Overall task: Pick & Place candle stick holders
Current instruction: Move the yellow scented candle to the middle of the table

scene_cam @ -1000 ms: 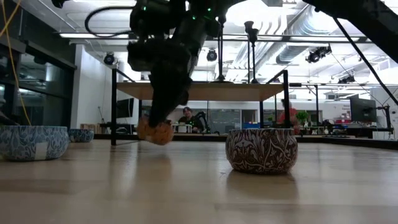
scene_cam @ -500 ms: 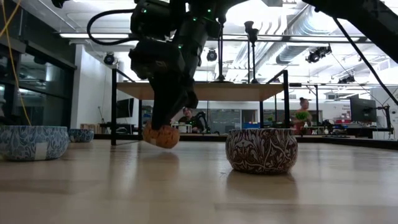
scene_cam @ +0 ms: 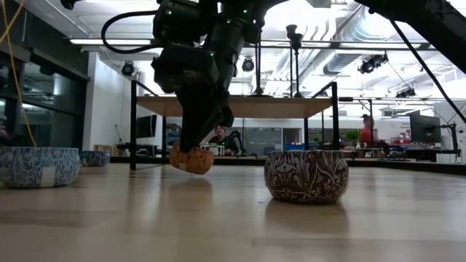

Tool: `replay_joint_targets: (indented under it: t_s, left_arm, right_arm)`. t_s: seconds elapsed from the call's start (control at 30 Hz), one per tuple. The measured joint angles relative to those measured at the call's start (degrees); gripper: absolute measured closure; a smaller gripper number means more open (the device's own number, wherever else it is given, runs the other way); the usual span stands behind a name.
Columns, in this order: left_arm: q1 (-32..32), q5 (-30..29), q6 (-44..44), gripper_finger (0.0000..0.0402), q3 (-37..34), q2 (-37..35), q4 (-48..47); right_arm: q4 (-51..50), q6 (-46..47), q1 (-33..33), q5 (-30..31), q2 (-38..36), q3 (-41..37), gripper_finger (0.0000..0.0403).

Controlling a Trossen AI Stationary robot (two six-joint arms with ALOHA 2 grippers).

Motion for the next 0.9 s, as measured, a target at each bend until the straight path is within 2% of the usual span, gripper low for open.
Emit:
replay_joint_targets:
  t_s: [0.77,0.9]
  left_arm:
    - [0.0,0.0,0.0,0.0191,0.0,0.0,-0.6]
    - [0.0,0.0,0.0,0.0191,0.0,0.0,-0.6]
  right_arm:
    - [0.0,0.0,0.0,-0.2,0.0,-0.1,0.0402]
    - [0.1,0.0,-0.2,-0.9,0.0,-0.1,0.0384]
